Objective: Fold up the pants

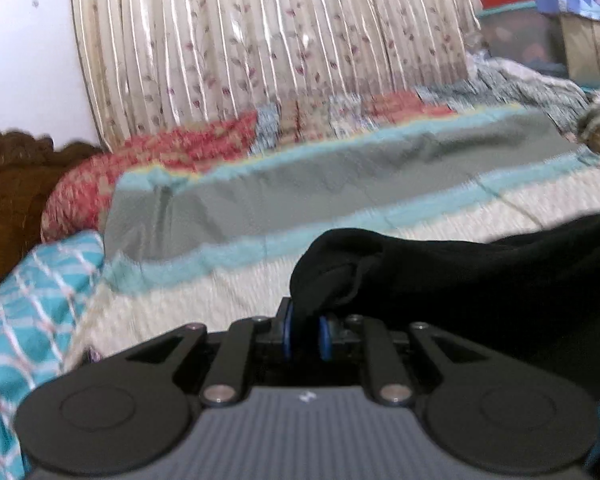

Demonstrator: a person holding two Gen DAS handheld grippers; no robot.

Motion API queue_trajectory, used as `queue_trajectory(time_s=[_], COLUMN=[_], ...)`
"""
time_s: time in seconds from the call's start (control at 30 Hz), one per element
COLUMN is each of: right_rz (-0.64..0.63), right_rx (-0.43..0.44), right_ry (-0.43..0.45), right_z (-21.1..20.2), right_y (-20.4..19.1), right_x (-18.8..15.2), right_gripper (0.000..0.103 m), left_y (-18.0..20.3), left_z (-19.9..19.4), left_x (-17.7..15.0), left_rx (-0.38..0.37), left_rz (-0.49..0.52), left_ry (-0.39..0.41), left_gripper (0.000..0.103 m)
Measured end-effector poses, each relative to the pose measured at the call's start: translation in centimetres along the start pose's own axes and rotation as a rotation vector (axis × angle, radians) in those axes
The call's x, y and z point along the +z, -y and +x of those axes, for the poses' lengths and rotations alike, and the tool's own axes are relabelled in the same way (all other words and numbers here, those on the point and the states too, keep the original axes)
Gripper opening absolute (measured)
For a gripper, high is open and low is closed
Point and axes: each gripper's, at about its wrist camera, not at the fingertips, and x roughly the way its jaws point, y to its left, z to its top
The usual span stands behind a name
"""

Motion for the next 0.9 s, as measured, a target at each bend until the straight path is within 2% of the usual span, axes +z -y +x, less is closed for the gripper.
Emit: queue_trajectory(time_s=[0.1, 0.17, 0.2, 0.23, 0.27, 0.3, 0.33, 0.43, 0.47, 0.53, 0.63, 0.73, 0.77, 0.8, 0.83, 0.9], right_rz=[0.087, 0.114, 0.119, 0.134, 0.157, 0.162, 0.132, -0.005, -0.039, -0.105, -0.212, -0.348, -0.399, -0.447, -0.503, -0.61], right_rx=[-0.033, -0.124, -0.139, -0.119, -0.116, -0.147, -0.181, -0.28, -0.282, -0.229, -0.124, 0.021, 0.064, 0.099, 0.139, 0.219], right_ry=[-0.053, -0.091, -0.095, -0.084, -0.072, -0.063, -0.037, 0.097, 0.131, 0.165, 0.139, 0.016, -0.03, -0.068, -0.111, -0.201], right_z=[-1.1, -0.9, -0.8, -0.9, -1.1, -1.4, -1.7, -3.6, -4.1, -4.9, -4.8, -3.1, -2.3, -1.8, -1.2, -0.1], right_y=[5.1, 7.4, 8.1, 8.5, 8.6, 8.4, 7.8, 5.4, 4.5, 2.5, -0.6, -4.7, -6.3, -7.9, -9.6, -12.7], right_x=[-3.0, -4.7, -5.1, -5.4, -5.3, -5.1, -4.8, -4.2, -4.2, -4.4, -5.9, -9.3, -10.8, -12.5, -14.2, -18.1], right_gripper=[0.005, 0.003, 0.0, 0.004, 0.012, 0.031, 0.04, 0.04, 0.04, 0.04, 0.04, 0.04, 0.04, 0.04, 0.04, 0.039], left_y=[1.0, 1.7, 2.0, 2.2, 2.3, 2.3, 2.2, 0.7, -0.1, -2.8, -7.7, -11.8, -12.7, -13.3, -13.7, -13.9], left_z=[-0.7, -0.8, -0.8, -1.0, -1.1, -1.4, -1.8, -3.5, -4.1, -5.5, -6.3, -5.2, -4.3, -3.4, -2.3, -0.2], left_x=[-3.2, -5.2, -6.1, -6.7, -7.1, -7.4, -7.5, -7.5, -7.4, -7.2, -6.8, -6.7, -6.7, -6.8, -7.0, -7.4], left_rx=[-0.023, -0.028, -0.027, -0.025, -0.023, -0.018, -0.018, -0.023, -0.028, -0.063, -0.086, -0.116, -0.137, -0.168, -0.212, -0.295], left_rz=[0.024, 0.044, 0.057, 0.07, 0.084, 0.09, 0.084, 0.032, -0.007, -0.15, -0.412, -0.638, -0.691, -0.743, -0.799, -0.866], left_ry=[-0.069, -0.121, -0.142, -0.155, -0.166, -0.176, -0.175, -0.161, -0.159, -0.153, -0.128, -0.13, -0.146, -0.17, -0.198, -0.234], left_gripper=[0.013, 0.015, 0.016, 0.019, 0.022, 0.024, 0.027, 0.034, 0.037, 0.042, 0.055, 0.063, 0.069, 0.075, 0.085, 0.087])
